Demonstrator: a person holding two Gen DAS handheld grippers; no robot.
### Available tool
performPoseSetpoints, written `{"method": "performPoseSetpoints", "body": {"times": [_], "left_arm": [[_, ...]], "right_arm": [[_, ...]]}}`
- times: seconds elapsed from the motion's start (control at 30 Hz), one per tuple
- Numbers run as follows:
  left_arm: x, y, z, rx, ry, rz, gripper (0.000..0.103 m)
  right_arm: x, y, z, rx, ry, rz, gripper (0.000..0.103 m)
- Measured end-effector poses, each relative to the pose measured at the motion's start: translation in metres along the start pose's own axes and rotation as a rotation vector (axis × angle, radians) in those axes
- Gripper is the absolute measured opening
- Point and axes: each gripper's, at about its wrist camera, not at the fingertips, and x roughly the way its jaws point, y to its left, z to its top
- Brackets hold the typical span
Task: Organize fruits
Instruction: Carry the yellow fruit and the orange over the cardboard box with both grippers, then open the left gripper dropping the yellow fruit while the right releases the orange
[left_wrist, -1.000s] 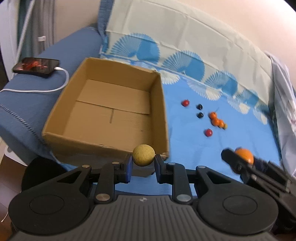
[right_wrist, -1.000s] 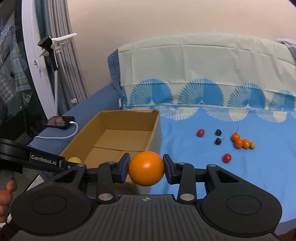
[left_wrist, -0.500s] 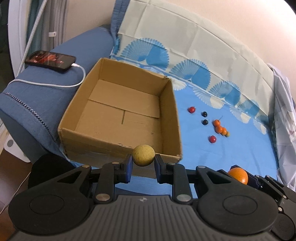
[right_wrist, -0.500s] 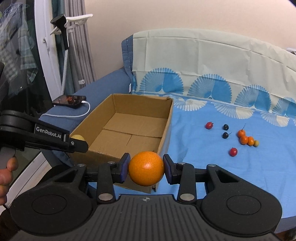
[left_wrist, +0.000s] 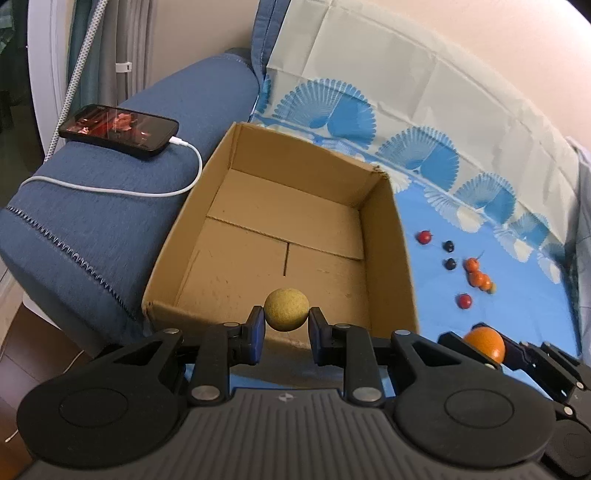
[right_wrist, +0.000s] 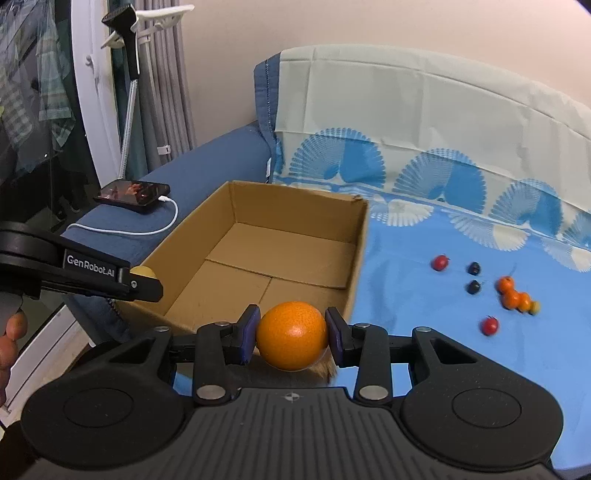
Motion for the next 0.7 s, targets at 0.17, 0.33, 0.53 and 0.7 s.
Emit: {"method": "performPoseSetpoints", "body": {"times": [0.17,0.33,0.53,0.7], "left_arm": [[0.038,0.004,0.013,0.026,0.039,0.04,0.028],[0.077,0.011,0.02,0.042,0.086,0.087,0.028],[0.118,0.02,0.023,0.074,0.151,0.123,0.028],[0.145,0.019,0.022,0.113,0.188,0.158,0.028]], "right_arm": [[0.041,0.005,0.008,-0.027,0.038,0.004,0.04],[0.083,0.007,0.004,-0.058,0.105,-0.005,0.04],[0.122,0.009,-0.008,-0.106,0.168,-0.019,0.04],[0.145,0.01,-0.014,-0.14,0.2,-0.027,0.04]]}}
